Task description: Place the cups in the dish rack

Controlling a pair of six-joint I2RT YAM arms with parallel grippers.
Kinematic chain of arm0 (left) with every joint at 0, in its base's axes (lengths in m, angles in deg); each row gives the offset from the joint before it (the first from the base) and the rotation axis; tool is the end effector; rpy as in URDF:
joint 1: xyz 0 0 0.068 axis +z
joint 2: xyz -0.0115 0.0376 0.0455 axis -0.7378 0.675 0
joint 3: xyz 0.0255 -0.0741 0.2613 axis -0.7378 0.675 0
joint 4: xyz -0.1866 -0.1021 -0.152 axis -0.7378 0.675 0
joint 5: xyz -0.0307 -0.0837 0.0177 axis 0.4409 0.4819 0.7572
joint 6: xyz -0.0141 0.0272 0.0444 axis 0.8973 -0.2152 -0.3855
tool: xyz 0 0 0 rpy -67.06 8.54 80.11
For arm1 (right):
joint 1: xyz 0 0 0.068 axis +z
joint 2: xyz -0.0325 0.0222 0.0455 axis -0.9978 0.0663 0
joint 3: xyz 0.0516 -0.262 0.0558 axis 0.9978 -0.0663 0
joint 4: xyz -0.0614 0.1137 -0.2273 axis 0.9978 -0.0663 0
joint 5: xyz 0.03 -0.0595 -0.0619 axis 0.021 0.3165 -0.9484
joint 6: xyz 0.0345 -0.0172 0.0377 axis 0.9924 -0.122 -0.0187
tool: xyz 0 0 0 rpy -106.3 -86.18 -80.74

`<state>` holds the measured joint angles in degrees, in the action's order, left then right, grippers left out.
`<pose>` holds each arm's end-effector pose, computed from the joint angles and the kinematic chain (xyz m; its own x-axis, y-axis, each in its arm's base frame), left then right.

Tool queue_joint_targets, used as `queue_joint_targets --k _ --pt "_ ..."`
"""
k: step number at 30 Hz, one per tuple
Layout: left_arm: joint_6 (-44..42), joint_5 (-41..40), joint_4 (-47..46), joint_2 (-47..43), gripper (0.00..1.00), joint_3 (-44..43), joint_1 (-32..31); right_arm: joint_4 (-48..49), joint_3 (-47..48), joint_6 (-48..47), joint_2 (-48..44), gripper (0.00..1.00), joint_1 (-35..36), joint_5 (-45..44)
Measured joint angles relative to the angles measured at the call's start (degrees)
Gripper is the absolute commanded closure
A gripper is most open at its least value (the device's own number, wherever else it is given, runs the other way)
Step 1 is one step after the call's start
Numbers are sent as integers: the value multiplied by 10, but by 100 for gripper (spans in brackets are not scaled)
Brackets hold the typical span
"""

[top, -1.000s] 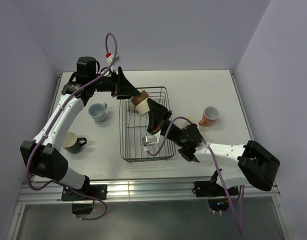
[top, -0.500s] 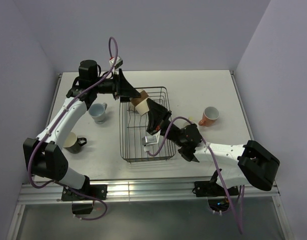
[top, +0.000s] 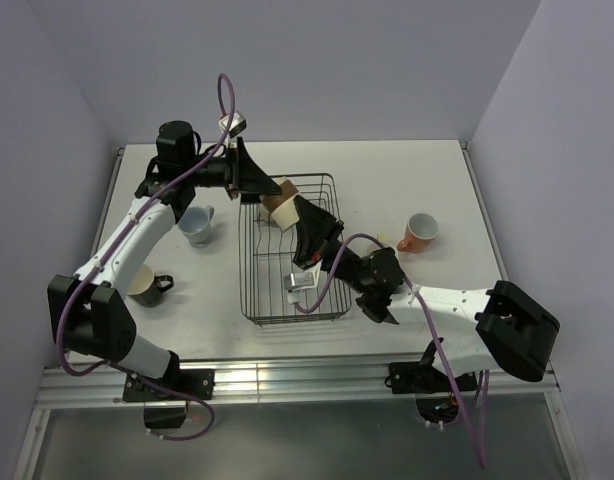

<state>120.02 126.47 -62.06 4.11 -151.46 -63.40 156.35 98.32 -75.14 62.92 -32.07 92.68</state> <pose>0.3137 -0.1245 0.3795 -0.9172 0.0045 -0.3984 0.3979 0.0622 -0.9153 0.1538 0.2191 0.3019 0.8596 -0.5083 0.0522 0.2942 0.4087 -0.8640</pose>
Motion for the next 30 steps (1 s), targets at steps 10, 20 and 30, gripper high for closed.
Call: queue_joint_targets --k 10,20,30 --pt "34 17 -35 12 90 -37 56 5 -6 2 -5 21 1 9" --pt "-183 -75 179 107 100 -343 103 6 -34 26 -49 0 1 -69" --pt "-404 -375 293 100 100 -338 2 -254 49 258 -211 0 -76 -269"
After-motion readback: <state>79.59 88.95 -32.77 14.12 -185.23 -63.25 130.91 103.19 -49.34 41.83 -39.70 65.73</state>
